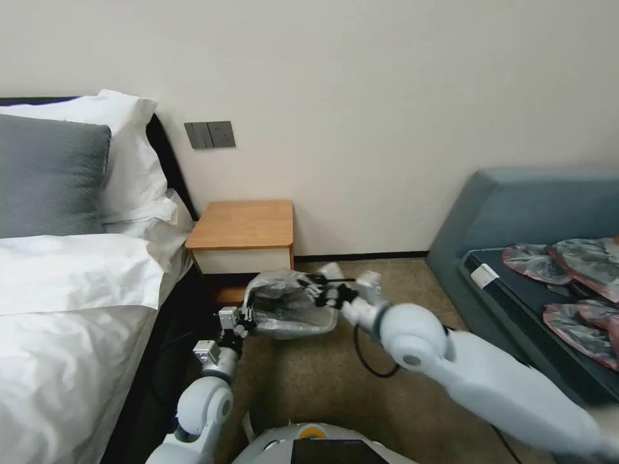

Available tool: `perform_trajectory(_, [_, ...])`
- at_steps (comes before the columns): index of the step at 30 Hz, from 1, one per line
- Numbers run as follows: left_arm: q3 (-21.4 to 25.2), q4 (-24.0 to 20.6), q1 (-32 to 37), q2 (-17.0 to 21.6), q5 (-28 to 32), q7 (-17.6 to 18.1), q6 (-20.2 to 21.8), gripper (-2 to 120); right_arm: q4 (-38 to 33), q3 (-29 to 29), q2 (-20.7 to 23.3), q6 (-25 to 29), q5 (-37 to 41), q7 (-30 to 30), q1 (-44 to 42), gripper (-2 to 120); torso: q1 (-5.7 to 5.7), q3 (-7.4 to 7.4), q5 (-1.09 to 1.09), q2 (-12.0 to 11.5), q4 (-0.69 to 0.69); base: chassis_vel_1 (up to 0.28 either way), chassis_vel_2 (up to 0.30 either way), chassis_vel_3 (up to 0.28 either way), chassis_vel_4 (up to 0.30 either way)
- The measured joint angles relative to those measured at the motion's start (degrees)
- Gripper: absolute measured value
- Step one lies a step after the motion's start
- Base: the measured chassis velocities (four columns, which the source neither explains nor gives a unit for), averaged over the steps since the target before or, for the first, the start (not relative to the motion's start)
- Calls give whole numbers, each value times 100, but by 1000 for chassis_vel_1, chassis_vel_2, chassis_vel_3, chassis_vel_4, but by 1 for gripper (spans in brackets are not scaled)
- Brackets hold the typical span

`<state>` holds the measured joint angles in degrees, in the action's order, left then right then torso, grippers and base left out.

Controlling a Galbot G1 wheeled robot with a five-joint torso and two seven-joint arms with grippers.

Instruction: Pick up the garbage bag from the table and place it over the trash can.

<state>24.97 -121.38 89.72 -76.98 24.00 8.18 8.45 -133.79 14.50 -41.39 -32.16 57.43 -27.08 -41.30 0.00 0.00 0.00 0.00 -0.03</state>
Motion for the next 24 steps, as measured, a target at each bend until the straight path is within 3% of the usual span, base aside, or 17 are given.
perform_trajectory(3, [-46, -70, 88, -12, 92, 422, 163, 5, 143, -151, 31, 394, -757, -76, -577, 44, 0, 0, 1, 0, -2, 0, 0, 0, 0])
perform_trajectory(5, [-37, -190, 260, -76, 169, 743, 278, 5, 356, -405, -202, 581, -1402, -73, -961, 55, 0, 0, 4, 0, 12, 0, 0, 0, 0])
perform_trajectory(6, [-37, -190, 260, -76, 169, 743, 278, 5, 356, -405, -202, 581, -1402, -73, -961, 55, 0, 0, 4, 0, 12, 0, 0, 0, 0])
perform_trajectory(9, [-101, -267, 360, -74, 244, 992, 399, 5, 470, -1342, -656, 827, -2293, 137, -1879, 68, 0, 0, 1, 0, 4, 0, 0, 0, 0])
perform_trajectory(12, [-133, -283, 407, -61, 266, 1029, 418, 5, 455, -1722, -853, 885, -2538, 278, -2252, 73, 0, 0, 2, 0, 2, 0, 0, 0, 0])
perform_trajectory(13, [-145, -286, 461, -35, 315, 1089, 435, 5, 364, -2315, -1258, 1035, -3062, 558, -2957, 83, 0, 0, -1, 0, 1, 0, 0, 0, 0])
perform_trajectory(14, [-145, -286, 461, -35, 315, 1089, 435, 5, 364, -2315, -1258, 1035, -3062, 558, -2957, 83, 0, 0, -1, 0, 1, 0, 0, 0, 0])
perform_trajectory(17, [-153, -258, 489, 12, 361, 1140, 463, 5, 223, -2931, -1848, 1502, -4140, 1130, -3897, 97, 0, 0, -2, 0, 2, 0, 0, 0, 0])
perform_trajectory(18, [-153, -258, 489, 12, 361, 1140, 463, 5, 223, -2931, -1848, 1502, -4140, 1130, -3897, 97, 0, 0, -2, 0, 2, 0, 0, 0, 0])
perform_trajectory(20, [-265, -187, 474, 40, 395, 1227, 483, 5, 137, -3212, -2293, 1943, -4956, 1390, -4463, 99, -1, 0, 1, 0, 2, 0, 0, 0, 0])
perform_trajectory(24, [-496, -72, 465, 54, 423, 1326, 498, 5, 46, -3278, -2580, 2245, -5346, 1393, -4830, 100, 0, 0, 0, 0, 3, 0, 0, 0, 0])
